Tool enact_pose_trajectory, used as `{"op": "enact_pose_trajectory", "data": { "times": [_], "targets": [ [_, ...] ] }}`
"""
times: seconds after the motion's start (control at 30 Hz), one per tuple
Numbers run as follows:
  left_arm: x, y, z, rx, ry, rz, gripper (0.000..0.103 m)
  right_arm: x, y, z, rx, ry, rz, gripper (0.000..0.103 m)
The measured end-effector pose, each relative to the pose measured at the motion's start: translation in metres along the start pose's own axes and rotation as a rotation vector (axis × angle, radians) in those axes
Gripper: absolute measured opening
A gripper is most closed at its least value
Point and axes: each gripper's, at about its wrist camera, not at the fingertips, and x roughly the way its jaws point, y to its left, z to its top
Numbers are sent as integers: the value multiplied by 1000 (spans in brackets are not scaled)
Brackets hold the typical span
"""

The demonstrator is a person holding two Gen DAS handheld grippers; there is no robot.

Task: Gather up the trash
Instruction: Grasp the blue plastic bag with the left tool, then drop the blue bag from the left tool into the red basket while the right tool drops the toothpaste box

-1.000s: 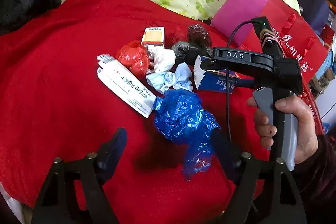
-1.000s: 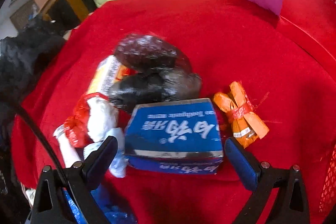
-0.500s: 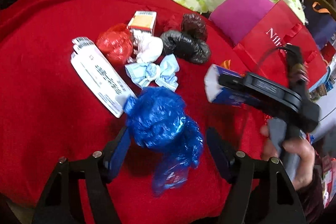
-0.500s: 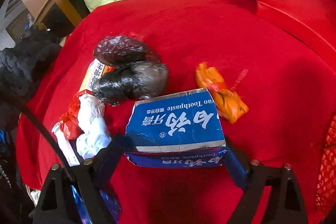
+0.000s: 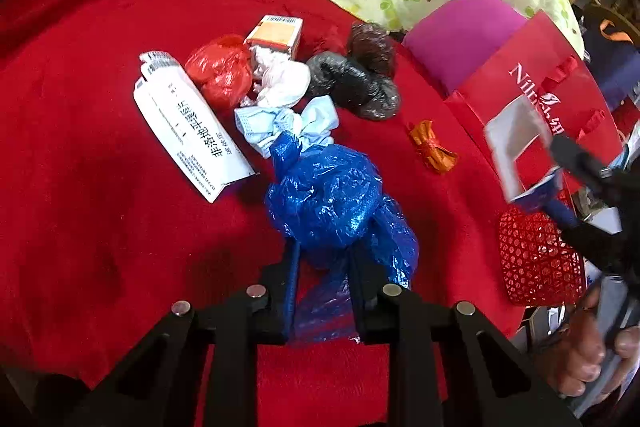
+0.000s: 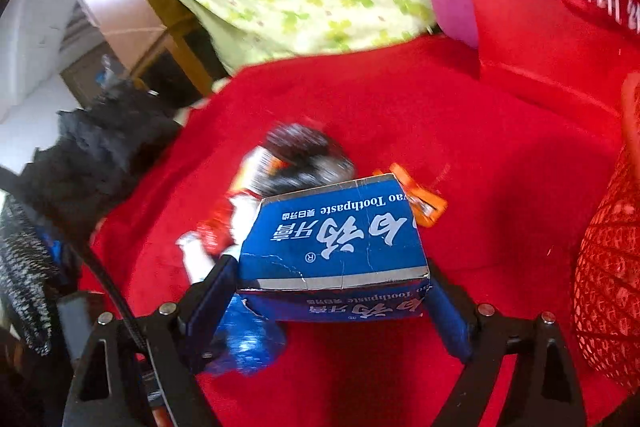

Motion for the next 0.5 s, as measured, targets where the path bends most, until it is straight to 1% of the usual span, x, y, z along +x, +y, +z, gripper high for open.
{"op": "enact_pose_trajectory", "data": {
  "times": [0.13,0.3,0.33,0.4,0.5],
  "targets": [
    [-24,-16,0,61,-49,6,24,-43,14,-1,-30,-85,30,91],
    [-55,-51,8,176,-121,11,24,-101,15,-3,-32,-190,36,91],
    [-61,-62,10,210,-134,6,24,-116,11,-2,-30,-218,31,91],
    [-70,-85,13,272,-156,-6,24,-134,1,-2,-21,-250,25,91],
    [-77,-130,19,374,-167,-58,24,-170,-26,-2,10,-296,-5,91]
  ]
}}
